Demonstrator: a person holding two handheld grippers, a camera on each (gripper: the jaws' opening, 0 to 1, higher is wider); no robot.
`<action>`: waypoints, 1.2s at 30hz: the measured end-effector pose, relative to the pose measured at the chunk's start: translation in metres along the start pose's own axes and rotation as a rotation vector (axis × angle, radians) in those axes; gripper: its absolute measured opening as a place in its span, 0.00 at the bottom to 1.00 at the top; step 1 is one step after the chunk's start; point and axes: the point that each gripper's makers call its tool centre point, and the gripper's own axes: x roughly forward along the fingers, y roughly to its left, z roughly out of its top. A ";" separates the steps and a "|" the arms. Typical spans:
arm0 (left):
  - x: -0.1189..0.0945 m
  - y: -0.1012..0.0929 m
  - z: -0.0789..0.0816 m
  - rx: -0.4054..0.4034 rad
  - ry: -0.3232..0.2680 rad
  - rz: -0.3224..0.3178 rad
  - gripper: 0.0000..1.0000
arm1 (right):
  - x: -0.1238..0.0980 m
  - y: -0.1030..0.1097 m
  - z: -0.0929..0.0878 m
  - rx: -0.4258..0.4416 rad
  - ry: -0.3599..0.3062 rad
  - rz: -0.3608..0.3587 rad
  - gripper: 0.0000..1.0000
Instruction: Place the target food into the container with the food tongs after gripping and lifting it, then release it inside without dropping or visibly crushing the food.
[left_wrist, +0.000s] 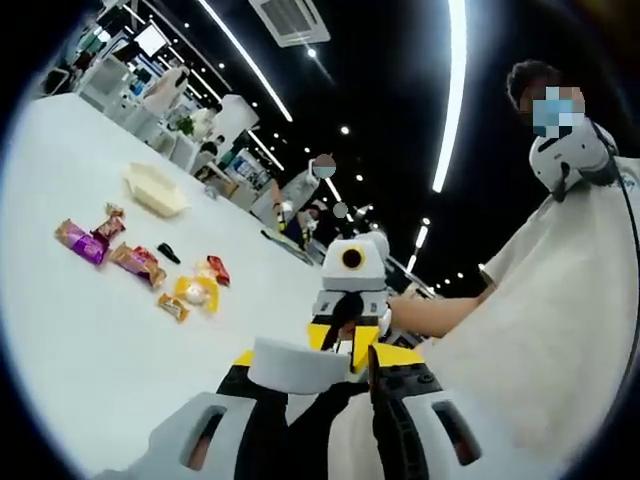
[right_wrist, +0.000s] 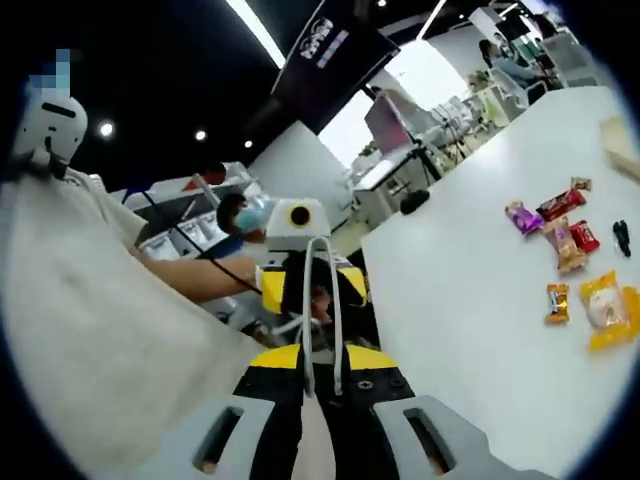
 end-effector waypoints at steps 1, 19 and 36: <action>0.001 -0.001 -0.001 -0.008 0.002 -0.009 0.30 | 0.000 0.000 -0.001 0.000 0.000 0.000 0.14; 0.011 -0.007 0.010 0.042 0.014 -0.037 0.17 | -0.012 -0.003 0.010 -0.032 -0.100 -0.026 0.24; 0.003 -0.003 0.043 0.072 -0.099 -0.003 0.17 | -0.027 0.004 0.050 0.009 -0.425 -0.030 0.42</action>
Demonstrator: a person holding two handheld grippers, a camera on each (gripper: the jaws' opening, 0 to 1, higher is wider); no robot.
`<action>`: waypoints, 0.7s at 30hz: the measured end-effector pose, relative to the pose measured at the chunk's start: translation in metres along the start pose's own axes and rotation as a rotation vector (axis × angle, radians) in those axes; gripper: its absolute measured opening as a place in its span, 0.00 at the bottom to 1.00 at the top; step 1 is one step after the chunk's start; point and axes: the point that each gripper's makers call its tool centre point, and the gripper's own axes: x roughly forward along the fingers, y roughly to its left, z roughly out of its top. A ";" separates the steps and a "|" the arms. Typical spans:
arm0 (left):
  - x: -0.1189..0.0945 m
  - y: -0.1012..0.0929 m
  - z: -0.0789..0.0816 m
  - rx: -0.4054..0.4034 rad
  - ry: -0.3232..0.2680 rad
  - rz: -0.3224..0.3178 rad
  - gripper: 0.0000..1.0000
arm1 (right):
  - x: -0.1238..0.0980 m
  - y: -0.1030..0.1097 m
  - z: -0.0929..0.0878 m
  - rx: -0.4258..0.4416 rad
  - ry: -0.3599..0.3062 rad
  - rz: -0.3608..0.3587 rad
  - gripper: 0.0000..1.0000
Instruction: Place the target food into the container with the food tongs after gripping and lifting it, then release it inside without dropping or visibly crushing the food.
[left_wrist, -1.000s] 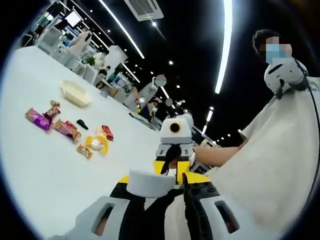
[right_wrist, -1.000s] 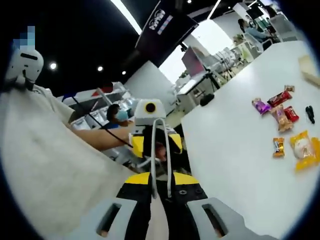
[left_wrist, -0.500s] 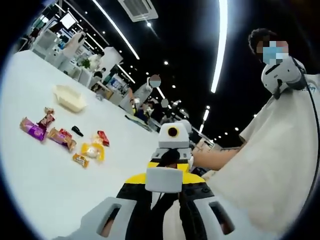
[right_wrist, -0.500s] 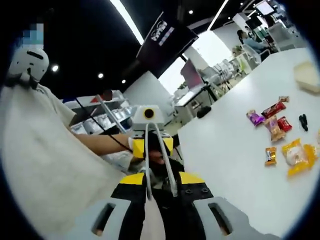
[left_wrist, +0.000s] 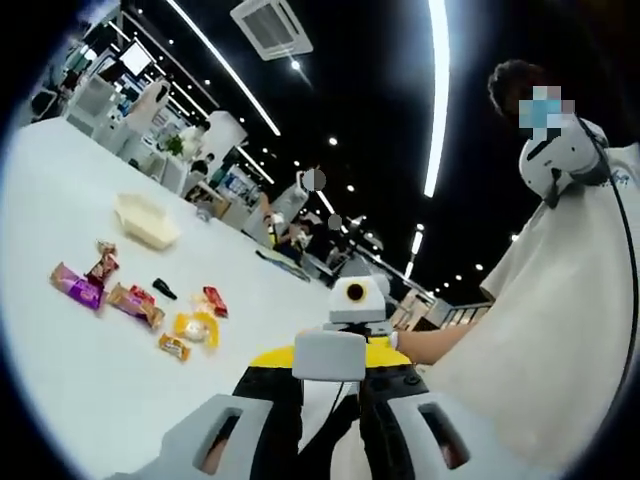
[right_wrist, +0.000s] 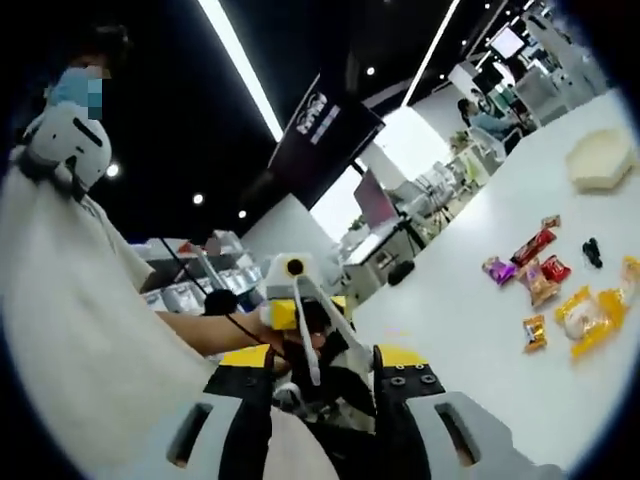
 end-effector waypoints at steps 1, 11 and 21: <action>0.001 -0.002 0.005 -0.008 -0.019 -0.010 0.17 | -0.001 0.000 0.002 -0.023 0.000 -0.009 0.41; 0.006 -0.010 0.009 -0.041 -0.040 -0.054 0.16 | -0.008 0.001 0.004 0.012 0.006 0.003 0.18; 0.010 -0.010 0.011 -0.039 -0.043 -0.059 0.16 | -0.010 0.000 0.007 0.054 0.002 0.019 0.14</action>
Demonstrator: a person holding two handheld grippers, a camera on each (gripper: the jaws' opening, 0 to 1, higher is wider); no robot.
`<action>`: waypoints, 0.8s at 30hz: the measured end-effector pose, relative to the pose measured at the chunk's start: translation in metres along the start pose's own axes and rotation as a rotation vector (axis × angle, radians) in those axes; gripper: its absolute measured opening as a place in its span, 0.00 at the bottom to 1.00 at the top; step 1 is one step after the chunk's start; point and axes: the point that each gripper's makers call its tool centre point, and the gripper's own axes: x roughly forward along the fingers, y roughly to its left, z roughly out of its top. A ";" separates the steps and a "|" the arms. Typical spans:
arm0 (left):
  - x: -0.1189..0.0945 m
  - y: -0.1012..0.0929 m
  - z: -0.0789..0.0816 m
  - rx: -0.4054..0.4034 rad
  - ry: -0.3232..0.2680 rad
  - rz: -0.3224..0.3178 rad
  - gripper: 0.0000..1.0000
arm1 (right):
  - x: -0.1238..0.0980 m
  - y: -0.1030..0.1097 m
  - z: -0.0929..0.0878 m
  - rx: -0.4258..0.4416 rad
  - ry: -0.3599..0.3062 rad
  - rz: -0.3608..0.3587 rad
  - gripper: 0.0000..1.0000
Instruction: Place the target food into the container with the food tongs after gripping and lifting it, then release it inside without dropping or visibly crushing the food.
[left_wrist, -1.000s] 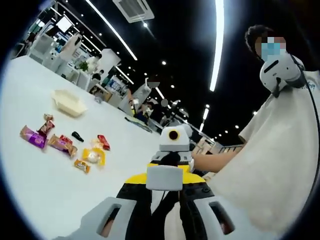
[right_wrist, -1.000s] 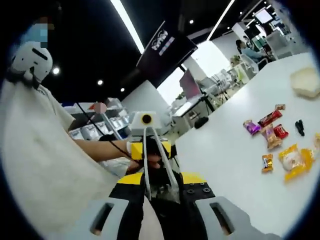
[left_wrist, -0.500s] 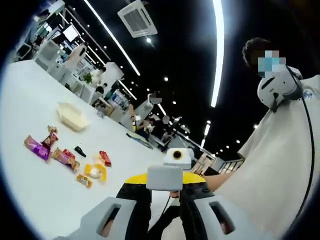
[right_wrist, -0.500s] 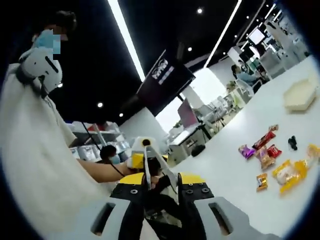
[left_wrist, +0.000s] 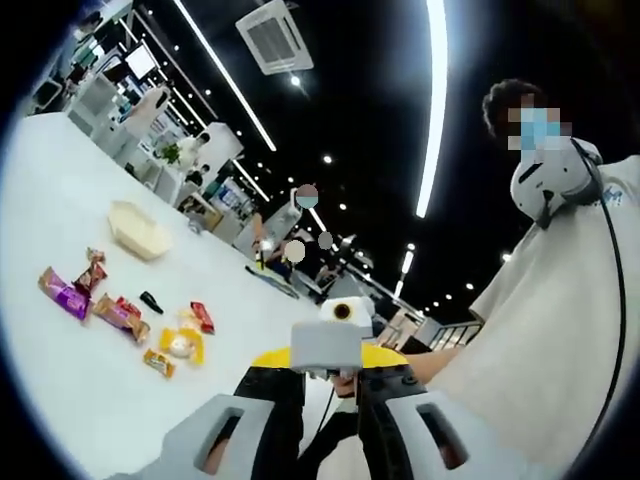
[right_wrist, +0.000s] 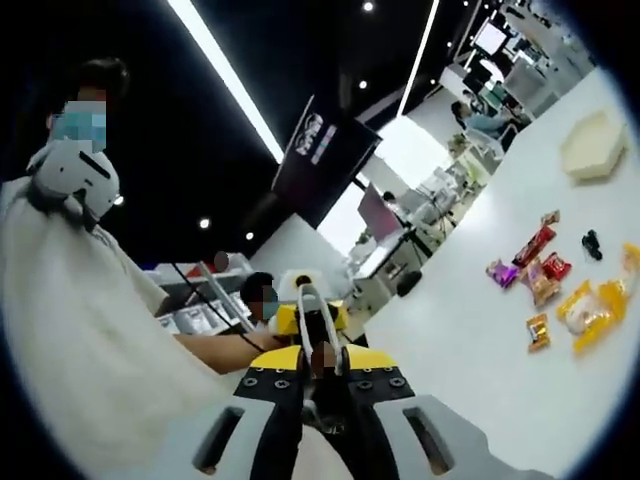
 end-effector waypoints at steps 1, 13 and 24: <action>0.001 0.000 0.000 0.000 -0.001 0.001 0.16 | 0.000 0.000 0.000 0.002 0.000 0.001 0.13; 0.012 0.003 -0.014 -0.015 0.049 -0.003 0.17 | 0.002 0.000 -0.006 -0.004 0.050 0.023 0.12; 0.018 -0.004 -0.017 -0.011 0.084 -0.034 0.19 | 0.002 0.006 -0.003 -0.034 0.101 0.033 0.12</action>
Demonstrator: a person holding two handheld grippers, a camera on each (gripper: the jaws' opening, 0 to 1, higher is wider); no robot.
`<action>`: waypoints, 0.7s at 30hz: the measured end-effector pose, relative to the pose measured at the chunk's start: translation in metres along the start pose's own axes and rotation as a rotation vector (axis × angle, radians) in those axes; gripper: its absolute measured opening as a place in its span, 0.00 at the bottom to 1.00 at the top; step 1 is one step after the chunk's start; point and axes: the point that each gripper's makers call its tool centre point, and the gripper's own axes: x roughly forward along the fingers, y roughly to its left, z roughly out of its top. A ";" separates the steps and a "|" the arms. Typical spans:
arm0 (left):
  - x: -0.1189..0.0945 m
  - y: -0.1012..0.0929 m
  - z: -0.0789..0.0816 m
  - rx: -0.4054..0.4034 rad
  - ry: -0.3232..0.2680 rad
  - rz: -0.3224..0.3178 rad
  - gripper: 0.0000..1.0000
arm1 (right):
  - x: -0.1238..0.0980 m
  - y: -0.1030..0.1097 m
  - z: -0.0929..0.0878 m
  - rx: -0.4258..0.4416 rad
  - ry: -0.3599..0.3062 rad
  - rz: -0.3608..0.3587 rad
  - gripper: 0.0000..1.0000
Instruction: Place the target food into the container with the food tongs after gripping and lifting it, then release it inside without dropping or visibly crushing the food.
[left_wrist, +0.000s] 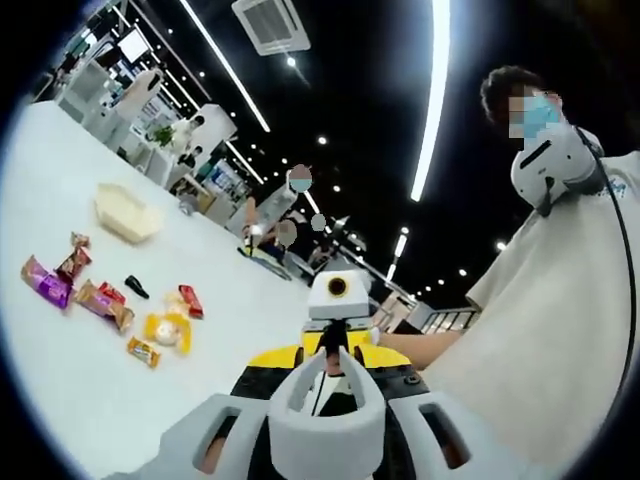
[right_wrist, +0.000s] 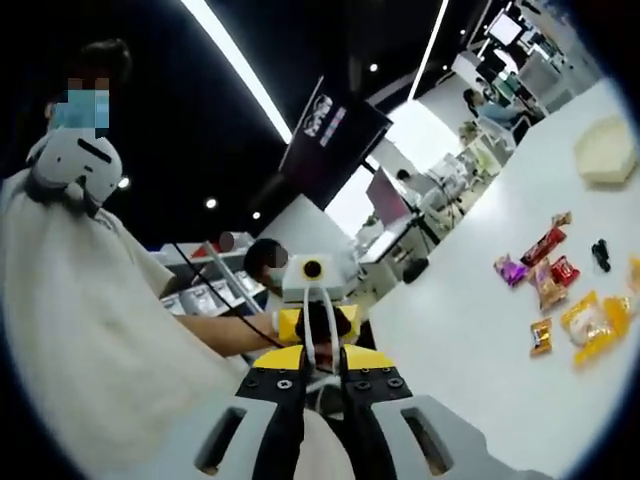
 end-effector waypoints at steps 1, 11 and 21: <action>0.001 -0.001 0.000 0.000 0.001 -0.001 0.19 | 0.000 0.000 0.000 -0.001 0.004 0.000 0.12; -0.001 -0.005 0.000 -0.006 -0.023 -0.008 0.19 | 0.007 0.006 -0.005 0.028 -0.018 0.002 0.13; -0.007 -0.013 -0.003 0.012 -0.022 0.001 0.20 | 0.016 0.013 -0.013 0.042 -0.034 0.012 0.13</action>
